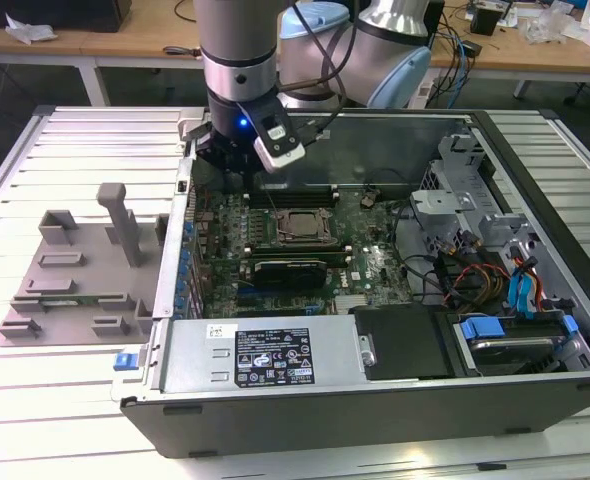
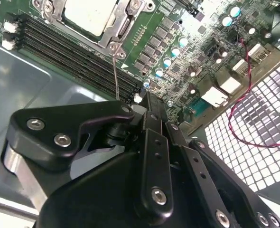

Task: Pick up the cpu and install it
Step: 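Install the first cpu locking lever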

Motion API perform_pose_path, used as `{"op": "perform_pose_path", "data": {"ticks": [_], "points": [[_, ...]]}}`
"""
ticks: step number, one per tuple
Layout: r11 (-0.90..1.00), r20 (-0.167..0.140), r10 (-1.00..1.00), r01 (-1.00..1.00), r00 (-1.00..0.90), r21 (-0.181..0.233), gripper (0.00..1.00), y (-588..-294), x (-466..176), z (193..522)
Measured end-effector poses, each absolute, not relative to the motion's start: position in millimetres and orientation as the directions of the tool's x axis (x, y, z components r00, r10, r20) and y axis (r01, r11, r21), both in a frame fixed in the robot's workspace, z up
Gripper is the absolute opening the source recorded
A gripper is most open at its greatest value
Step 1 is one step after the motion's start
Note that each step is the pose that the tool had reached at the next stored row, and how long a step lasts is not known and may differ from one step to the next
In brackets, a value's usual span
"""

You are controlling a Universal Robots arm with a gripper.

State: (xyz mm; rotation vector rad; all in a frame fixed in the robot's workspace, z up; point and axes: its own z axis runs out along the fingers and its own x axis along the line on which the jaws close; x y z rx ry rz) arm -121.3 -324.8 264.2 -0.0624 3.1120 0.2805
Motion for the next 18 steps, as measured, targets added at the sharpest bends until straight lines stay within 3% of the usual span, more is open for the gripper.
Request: {"op": "perform_pose_path", "data": {"ticks": [12, 18], "points": [[0.963, -0.027, -0.102, -0.105, -0.994, 0.249, 0.11, -325, -117, 258], [0.963, -0.026, -0.102, -0.105, -0.994, 0.250, 0.11, -326, -94, 254]]}}
